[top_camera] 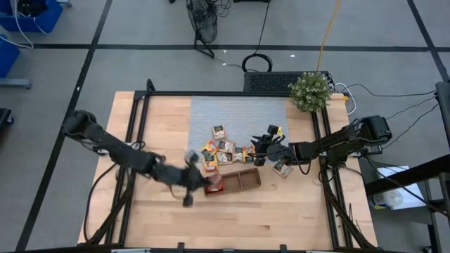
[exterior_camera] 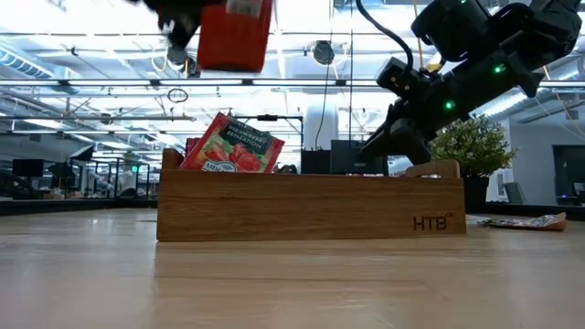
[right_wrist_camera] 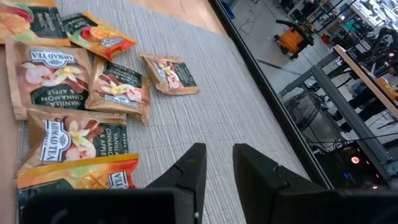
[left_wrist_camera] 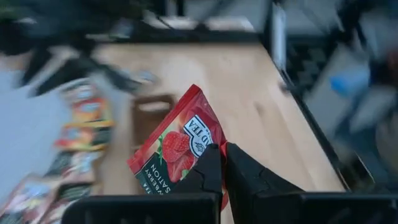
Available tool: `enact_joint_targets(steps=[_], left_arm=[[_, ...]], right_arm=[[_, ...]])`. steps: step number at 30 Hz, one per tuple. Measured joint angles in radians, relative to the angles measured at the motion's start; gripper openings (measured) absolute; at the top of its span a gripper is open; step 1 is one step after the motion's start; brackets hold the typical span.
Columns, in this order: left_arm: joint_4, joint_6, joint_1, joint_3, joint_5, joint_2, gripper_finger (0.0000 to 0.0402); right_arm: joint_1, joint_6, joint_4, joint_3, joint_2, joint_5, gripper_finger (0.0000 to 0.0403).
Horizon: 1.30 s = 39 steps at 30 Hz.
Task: Pick & Place Tea
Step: Put the red tea bag into the left section of the wooden organizer
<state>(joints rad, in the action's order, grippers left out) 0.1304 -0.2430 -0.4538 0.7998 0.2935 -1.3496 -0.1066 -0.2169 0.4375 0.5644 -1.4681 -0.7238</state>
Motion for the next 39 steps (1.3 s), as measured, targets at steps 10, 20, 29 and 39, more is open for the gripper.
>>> enact_joint_targets(steps=[10, 20, 29, 39], left_arm=[[0.461, -0.161, 0.202, -0.366, -0.153, 0.072, 0.0007], [0.503, -0.234, 0.219, -0.404, -0.279, 0.065, 0.0007], [0.462, -0.228, 0.242, -0.404, -0.261, 0.029, 0.0007], [0.672, -0.241, 0.288, -0.403, -0.471, -0.089, 0.0007]], right_arm=[[0.0, 0.0, 0.004, 0.0, 0.0, -0.003, 0.007], [0.0, -0.004, 0.006, 0.0, 0.0, -0.003, 0.007], [0.0, -0.004, 0.006, 0.0, 0.0, -0.003, 0.007], [0.0, -0.004, 0.006, 0.0, 0.0, -0.003, 0.007]])
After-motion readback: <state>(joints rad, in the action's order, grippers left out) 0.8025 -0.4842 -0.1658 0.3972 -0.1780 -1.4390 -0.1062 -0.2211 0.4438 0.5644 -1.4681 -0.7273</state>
